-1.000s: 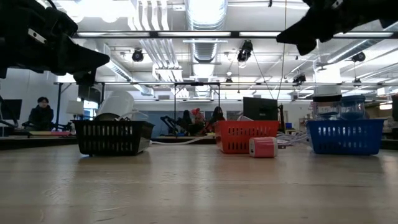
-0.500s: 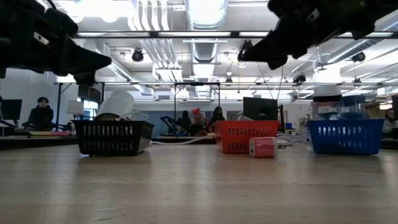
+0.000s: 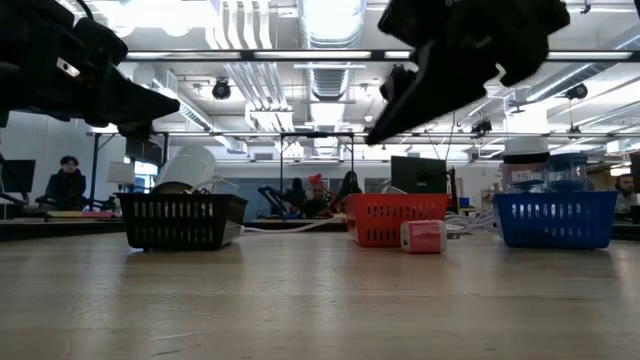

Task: Pick & Place Office items
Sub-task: Put the red charger adapter into the black bin

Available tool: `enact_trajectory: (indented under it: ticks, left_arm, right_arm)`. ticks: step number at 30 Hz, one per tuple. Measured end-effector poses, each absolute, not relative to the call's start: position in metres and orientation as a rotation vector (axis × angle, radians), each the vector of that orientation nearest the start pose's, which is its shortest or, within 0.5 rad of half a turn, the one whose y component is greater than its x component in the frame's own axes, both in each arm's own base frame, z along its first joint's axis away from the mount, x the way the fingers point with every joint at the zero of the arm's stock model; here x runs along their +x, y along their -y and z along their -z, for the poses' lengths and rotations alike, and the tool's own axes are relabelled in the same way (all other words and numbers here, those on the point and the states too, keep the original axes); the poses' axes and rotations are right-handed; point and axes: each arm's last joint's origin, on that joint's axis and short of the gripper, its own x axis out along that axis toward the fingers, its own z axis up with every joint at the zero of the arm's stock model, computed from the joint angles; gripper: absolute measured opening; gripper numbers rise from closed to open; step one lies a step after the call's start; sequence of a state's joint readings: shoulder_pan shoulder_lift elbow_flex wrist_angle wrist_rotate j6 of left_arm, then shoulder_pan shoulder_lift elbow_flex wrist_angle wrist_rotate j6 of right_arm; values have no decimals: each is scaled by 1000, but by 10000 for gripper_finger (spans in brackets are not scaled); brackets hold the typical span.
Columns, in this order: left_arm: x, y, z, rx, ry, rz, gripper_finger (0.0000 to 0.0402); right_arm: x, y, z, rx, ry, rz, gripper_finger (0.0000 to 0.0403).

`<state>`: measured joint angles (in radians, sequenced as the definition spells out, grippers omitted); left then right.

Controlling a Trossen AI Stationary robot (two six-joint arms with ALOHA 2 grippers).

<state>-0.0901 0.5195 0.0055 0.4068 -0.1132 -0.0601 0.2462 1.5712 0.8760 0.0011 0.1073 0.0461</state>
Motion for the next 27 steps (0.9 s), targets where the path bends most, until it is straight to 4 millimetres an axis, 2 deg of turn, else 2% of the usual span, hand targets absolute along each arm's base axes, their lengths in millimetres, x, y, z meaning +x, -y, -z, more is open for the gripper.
enact_trajectory:
  ticks: [7, 15, 20, 27]
  left_arm:
    - [130, 8, -155, -48, -116, -26, 11]
    - [130, 8, -155, -48, -116, -26, 12]
    - [130, 8, -155, -48, -116, -26, 10]
    - [130, 8, -155, -48, -116, -26, 10]
  right_arm:
    - [317, -81, -184, -161, -987, -40, 242]
    - [317, -90, -176, -193, -1069, -55, 254]
    - [312, -88, -164, -209, -1106, -11, 247]
    - [309, -87, -160, -222, -1108, 34, 237]
